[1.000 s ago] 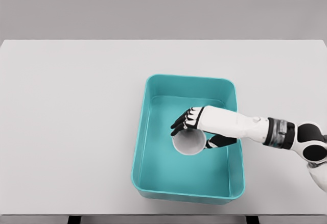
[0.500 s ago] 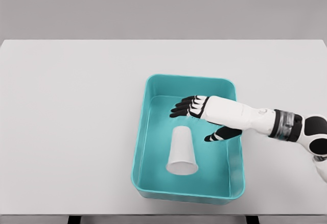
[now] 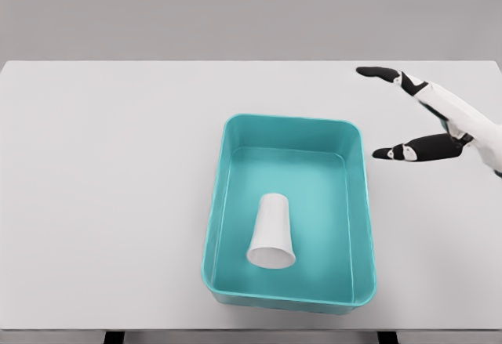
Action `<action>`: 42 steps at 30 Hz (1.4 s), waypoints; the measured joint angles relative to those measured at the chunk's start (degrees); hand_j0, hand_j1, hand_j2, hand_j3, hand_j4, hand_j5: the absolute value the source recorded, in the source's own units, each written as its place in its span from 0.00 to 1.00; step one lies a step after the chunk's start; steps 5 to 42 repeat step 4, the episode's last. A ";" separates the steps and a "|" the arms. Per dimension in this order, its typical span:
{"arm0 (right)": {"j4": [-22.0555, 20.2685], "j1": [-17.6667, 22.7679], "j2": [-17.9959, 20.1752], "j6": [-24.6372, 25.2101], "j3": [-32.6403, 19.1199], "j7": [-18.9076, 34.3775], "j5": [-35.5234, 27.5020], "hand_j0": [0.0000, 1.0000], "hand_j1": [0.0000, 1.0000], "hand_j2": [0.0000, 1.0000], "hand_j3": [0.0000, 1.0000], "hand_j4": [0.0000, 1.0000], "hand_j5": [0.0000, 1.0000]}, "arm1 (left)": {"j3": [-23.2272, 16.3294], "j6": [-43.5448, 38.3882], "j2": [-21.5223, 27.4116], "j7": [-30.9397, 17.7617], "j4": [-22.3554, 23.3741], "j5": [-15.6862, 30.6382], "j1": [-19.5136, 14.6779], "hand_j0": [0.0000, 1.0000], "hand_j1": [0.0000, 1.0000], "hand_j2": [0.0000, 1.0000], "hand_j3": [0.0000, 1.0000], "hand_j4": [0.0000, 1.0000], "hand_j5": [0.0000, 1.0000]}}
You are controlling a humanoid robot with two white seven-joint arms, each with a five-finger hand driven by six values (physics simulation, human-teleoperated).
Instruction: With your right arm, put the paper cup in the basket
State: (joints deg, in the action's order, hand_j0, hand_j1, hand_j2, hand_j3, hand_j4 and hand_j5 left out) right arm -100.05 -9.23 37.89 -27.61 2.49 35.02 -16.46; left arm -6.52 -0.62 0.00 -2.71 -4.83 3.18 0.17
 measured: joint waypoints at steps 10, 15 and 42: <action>0.41 1.32 -0.29 0.57 -0.41 0.00 -0.46 1.00 1.00 1.00 1.00 1.00 1.00 | -0.03 0.00 0.00 0.00 0.00 -0.01 -0.09 1.00 1.00 1.00 1.00 1.00 1.00; 0.41 1.32 -0.29 0.57 -0.41 0.00 -0.46 1.00 1.00 1.00 1.00 1.00 1.00 | -0.03 0.00 0.00 0.00 0.00 -0.01 -0.09 1.00 1.00 1.00 1.00 1.00 1.00; 0.41 1.32 -0.29 0.57 -0.41 0.00 -0.46 1.00 1.00 1.00 1.00 1.00 1.00 | -0.03 0.00 0.00 0.00 0.00 -0.01 -0.09 1.00 1.00 1.00 1.00 1.00 1.00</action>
